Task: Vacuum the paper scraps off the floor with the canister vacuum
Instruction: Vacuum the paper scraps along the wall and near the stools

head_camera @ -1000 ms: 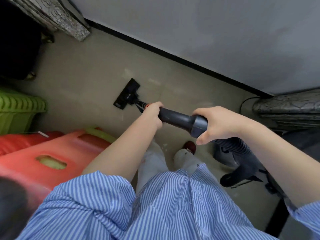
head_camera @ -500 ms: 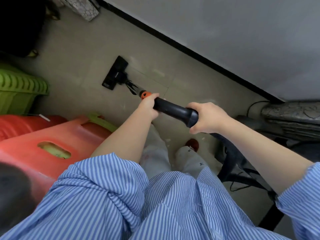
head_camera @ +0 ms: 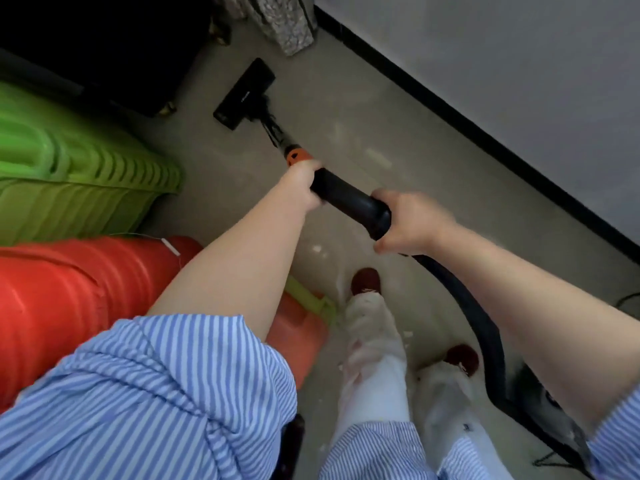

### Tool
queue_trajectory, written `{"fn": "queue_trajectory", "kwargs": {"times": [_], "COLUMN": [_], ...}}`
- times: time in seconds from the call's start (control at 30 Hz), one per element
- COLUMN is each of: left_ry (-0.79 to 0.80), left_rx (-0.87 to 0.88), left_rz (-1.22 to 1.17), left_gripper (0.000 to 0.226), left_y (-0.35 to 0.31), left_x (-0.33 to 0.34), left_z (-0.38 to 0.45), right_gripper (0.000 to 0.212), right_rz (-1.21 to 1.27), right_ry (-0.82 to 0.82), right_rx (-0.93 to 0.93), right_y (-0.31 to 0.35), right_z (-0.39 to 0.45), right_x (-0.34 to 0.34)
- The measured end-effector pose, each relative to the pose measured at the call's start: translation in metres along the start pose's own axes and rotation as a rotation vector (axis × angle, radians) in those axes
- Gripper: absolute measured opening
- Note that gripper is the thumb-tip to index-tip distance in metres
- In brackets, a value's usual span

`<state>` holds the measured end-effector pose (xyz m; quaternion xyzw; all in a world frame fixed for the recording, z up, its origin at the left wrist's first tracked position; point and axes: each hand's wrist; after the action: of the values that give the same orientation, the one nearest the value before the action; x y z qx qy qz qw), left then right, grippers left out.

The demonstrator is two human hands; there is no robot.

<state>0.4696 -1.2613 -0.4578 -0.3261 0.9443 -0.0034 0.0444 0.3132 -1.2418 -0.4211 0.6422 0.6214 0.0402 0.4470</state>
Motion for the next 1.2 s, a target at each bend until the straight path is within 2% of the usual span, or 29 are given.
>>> {"fn": "queue_trajectory", "kwargs": {"times": [0.17, 0.23, 0.37, 0.47, 0.53, 0.63, 0.7, 0.77, 0.8, 0.83, 0.93, 1.03, 1.13, 1.2], "left_ry": [-0.040, -0.084, -0.219, -0.230, -0.217, -0.209, -0.208, -0.195, -0.185, -0.179, -0.147, -0.122, -0.103, -0.098], "left_rx": [0.051, 0.080, 0.106, 0.104, 0.113, 0.143, 0.146, 0.114, 0.089, 0.064, 0.035, 0.016, -0.003, -0.003], "left_rz": [0.003, 0.034, 0.132, 0.162, 0.157, 0.130, 0.090, 0.079, 0.054, 0.043, 0.036, 0.044, 0.046, 0.058], "left_gripper": [0.008, 0.016, 0.016, 0.023, 0.023, 0.009, 0.026, 0.007, 0.006, 0.011, 0.008, 0.025, 0.020, 0.025], "left_y": [-0.049, -0.060, -0.052, -0.031, -0.010, 0.028, 0.060, 0.097, 0.120, 0.140, 0.194, 0.240, 0.270, 0.291], "left_x": [-0.019, -0.027, -0.038, -0.038, -0.034, -0.028, -0.027, -0.025, -0.023, -0.022, -0.016, -0.009, -0.004, 0.000], "left_z": [0.020, 0.026, 0.032, 0.036, 0.033, 0.024, 0.018, 0.009, 0.002, -0.002, -0.023, -0.048, -0.066, -0.075], "right_gripper": [0.050, 0.049, 0.046, 0.047, 0.047, 0.047, 0.048, 0.051, 0.051, 0.052, 0.052, 0.048, 0.044, 0.044], "right_rz": [-0.002, -0.003, -0.013, -0.027, -0.028, -0.010, -0.027, -0.058, -0.067, -0.071, -0.089, -0.117, -0.153, -0.176], "right_ry": [-0.013, -0.035, -0.001, 0.040, 0.054, 0.069, 0.097, 0.130, 0.151, 0.172, 0.216, 0.246, 0.250, 0.271], "right_rx": [-0.038, -0.056, -0.104, -0.125, -0.128, -0.141, -0.149, -0.151, -0.156, -0.155, -0.167, -0.182, -0.188, -0.197], "right_y": [0.022, 0.030, 0.037, 0.029, 0.021, 0.008, 0.000, -0.008, -0.014, -0.019, -0.030, -0.036, -0.038, -0.042], "right_z": [0.057, 0.071, 0.069, 0.051, 0.032, -0.003, -0.033, -0.067, -0.088, -0.106, -0.157, -0.203, -0.236, -0.259], "right_x": [0.002, 0.008, 0.024, 0.035, 0.038, 0.043, 0.049, 0.057, 0.062, 0.067, 0.074, 0.077, 0.078, 0.074]}}
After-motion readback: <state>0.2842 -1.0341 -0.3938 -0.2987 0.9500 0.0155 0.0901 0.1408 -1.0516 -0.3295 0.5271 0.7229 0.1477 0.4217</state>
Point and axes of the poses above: each hand's wrist, its own z-axis towards the middle knuckle, its own x-axis out of the palm, y = z × x, and after that the axes turned 13 degrees about -x, right-handed
